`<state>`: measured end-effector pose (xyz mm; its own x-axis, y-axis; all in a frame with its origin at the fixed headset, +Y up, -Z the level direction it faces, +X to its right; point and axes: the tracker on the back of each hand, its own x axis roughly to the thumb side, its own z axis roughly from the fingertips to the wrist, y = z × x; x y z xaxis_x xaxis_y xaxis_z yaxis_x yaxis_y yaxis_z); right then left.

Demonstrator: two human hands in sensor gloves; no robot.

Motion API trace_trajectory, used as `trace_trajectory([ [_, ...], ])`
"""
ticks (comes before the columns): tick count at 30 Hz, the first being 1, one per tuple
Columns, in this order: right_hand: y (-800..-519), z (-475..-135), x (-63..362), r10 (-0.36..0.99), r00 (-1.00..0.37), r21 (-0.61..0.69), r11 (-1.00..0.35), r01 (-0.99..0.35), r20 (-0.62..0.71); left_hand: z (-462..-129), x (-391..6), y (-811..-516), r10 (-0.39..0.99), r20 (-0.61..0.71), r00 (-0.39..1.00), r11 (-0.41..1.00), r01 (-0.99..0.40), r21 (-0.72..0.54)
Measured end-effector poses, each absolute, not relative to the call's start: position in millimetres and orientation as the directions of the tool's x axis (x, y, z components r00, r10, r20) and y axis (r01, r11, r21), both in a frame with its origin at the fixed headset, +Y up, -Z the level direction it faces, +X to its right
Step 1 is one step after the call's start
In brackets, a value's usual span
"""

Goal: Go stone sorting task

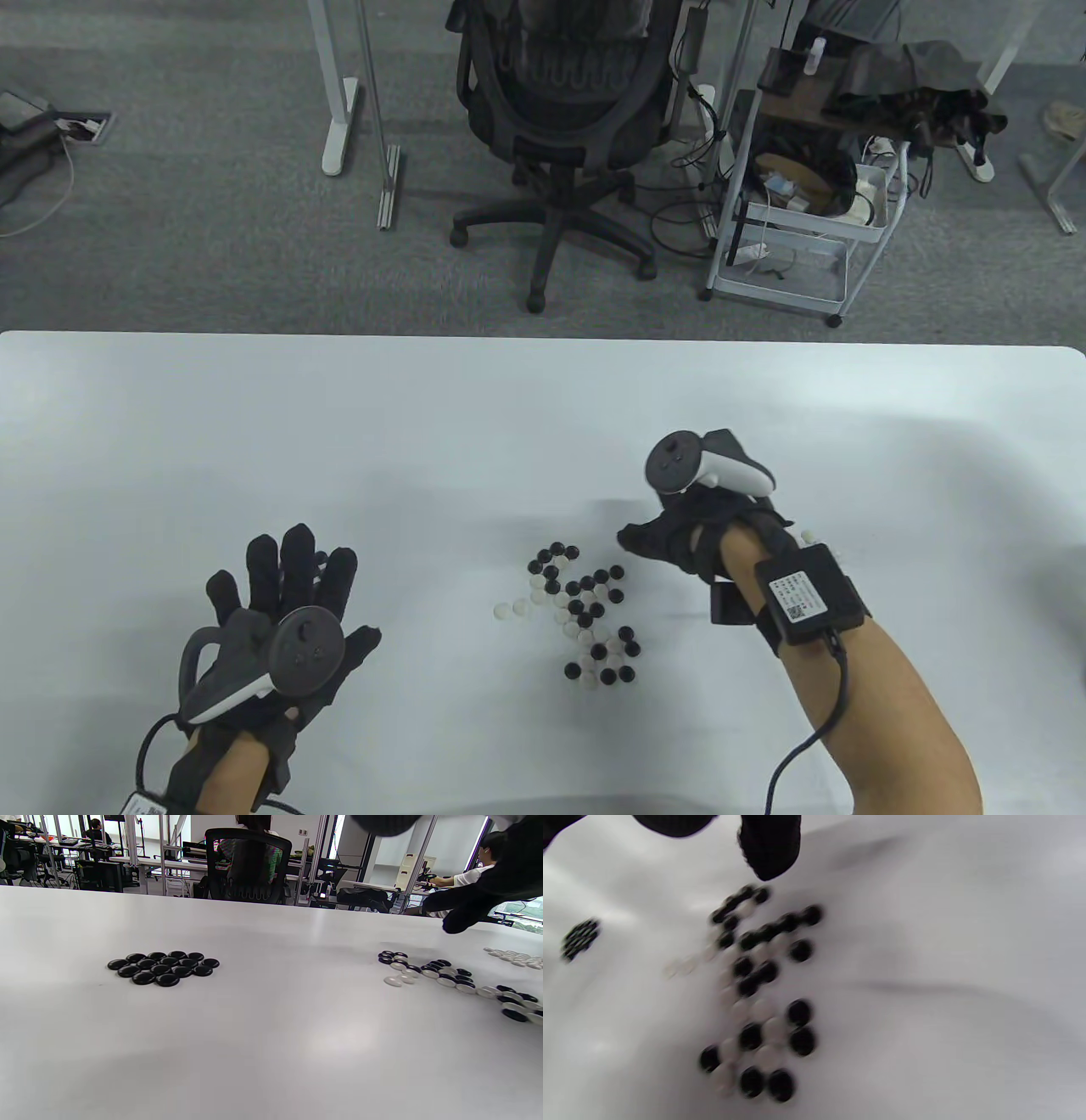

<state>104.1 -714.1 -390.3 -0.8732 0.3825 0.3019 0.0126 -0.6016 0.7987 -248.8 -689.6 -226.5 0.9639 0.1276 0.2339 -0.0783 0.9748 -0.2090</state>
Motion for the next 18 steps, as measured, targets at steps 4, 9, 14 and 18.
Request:
trace_trajectory([
  [4,-725,-370,52,0.391,-0.823,0.798,-0.591,0.118,0.411,-226,-249,-690,0.126,0.233,0.964,0.975,-0.078,-0.207],
  [9,-744,-359,12,0.357,-0.804,0.788,-0.58,0.208,0.475,-224,-249,-687,0.133,0.243,0.961,0.978,-0.087,-0.191],
  [14,-758,-364,-5,0.329,-0.817,0.79,-0.569,0.228,0.473,-222,-249,-685,0.138,0.248,0.959,0.979,-0.094,-0.18],
  [18,-758,-378,-17,0.273,-0.853,0.747,-0.639,0.185,0.445,-222,-249,-685,0.139,0.25,0.958,0.979,-0.096,-0.178],
])
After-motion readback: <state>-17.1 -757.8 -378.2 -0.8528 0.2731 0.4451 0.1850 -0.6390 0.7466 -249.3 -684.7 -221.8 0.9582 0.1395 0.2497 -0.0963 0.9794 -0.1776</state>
